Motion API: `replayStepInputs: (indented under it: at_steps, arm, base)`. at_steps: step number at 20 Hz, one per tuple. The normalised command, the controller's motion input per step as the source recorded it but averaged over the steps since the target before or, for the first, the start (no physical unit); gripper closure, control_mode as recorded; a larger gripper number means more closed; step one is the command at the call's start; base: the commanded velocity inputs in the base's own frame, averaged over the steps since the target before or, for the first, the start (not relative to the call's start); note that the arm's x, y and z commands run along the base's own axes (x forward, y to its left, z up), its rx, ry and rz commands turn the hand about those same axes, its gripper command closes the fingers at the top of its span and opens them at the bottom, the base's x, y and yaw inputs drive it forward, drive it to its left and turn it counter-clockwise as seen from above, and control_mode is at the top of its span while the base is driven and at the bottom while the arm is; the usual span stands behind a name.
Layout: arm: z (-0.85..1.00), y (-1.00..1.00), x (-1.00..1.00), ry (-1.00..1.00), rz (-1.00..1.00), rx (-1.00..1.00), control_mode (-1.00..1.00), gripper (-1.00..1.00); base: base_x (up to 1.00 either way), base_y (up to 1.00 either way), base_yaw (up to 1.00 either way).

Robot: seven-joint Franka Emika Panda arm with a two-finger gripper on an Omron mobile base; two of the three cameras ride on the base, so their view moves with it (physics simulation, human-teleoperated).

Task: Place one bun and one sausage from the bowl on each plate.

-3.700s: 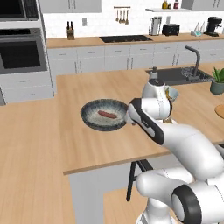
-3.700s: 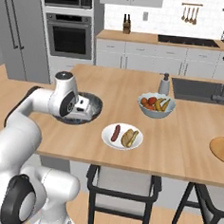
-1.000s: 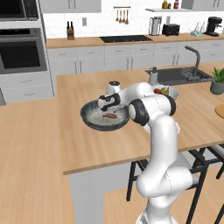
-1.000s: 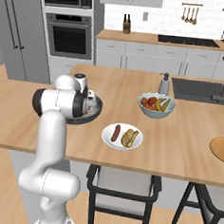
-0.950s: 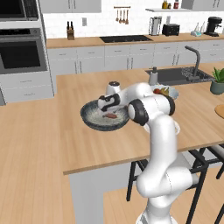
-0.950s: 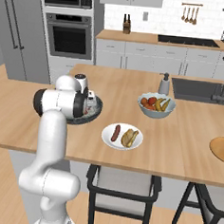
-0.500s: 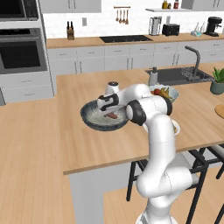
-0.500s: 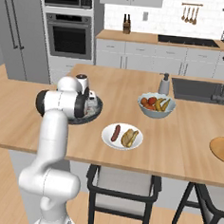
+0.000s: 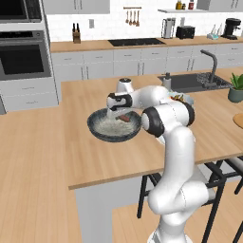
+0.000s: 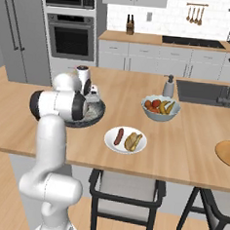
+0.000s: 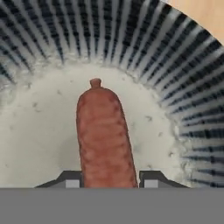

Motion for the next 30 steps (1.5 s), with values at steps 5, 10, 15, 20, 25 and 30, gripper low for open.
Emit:
replayStepInputs:
  at_steps: [5, 10, 15, 20, 25, 30]
  arm:
    - [0.69, -0.24, -0.75, 0.0, -0.13, 0.0, -1.0, 1.0]
    - [0.33, -0.66, -0.99, 0.0, -0.23, 0.02, -1.0, 1.0]
    - [0.17, -0.21, -1.0, 0.0, -0.23, 0.01, -1.0, 1.0]
    - [0.23, 0.02, -0.76, 0.0, -0.1, 0.0, -1.0, 1.0]
    - [0.05, -0.15, -0.67, 0.0, -0.01, 0.0, -1.0, 1.0]
    - [0.14, -0.21, -0.16, 0.0, -0.01, 0.0, 1.0, 1.0]
  base:
    - [0.0, 0.0, 0.0]
    - [0.0, 0.0, 0.0]
    - [0.0, 0.0, 0.0]
    - [0.0, 0.0, 0.0]
    - [0.0, 0.0, 0.0]
    - [-0.01, 0.0, -0.01]
